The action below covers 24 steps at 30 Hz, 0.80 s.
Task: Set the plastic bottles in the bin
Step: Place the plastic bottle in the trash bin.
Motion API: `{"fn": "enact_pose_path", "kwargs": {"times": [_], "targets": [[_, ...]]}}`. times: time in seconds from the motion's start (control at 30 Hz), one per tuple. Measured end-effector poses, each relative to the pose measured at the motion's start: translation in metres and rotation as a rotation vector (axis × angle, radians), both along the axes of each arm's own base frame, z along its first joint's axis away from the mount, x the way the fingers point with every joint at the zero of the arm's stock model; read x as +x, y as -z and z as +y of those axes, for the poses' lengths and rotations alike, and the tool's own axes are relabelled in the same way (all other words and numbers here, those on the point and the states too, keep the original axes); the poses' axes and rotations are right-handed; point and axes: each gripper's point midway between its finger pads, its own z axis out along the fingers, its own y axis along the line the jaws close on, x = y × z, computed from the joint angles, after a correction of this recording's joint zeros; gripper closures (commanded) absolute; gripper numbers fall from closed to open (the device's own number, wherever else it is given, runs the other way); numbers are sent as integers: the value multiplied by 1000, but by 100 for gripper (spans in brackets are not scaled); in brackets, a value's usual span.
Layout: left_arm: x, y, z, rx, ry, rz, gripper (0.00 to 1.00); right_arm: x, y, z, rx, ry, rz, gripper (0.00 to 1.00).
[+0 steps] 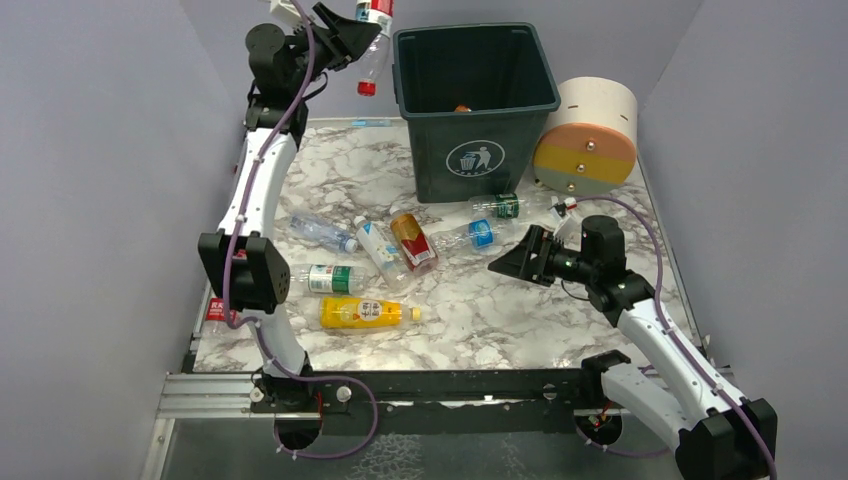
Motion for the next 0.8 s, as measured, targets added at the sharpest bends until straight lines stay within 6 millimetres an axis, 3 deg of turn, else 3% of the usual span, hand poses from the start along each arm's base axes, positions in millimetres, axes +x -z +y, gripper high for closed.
{"fn": "enact_pose_path", "kwargs": {"times": [0.1, 0.2, 0.4, 0.6, 0.8], "targets": [[12, 3, -19, -34, 39, 0, 39, 0, 0, 0, 2, 2, 3, 1], [19, 5, -49, -50, 93, -10, 39, 0, 0, 0, 2, 2, 4, 1], [18, -5, -103, -65, 184, -74, 39, 0, 0, 0, 2, 2, 4, 1], [25, -2, -117, -75, 197, -104, 39, 0, 0, 0, 2, 2, 4, 1], [46, 20, -119, -75, 182, -83, 33, 0, 0, 0, 3, -1, 6, 1]]}}
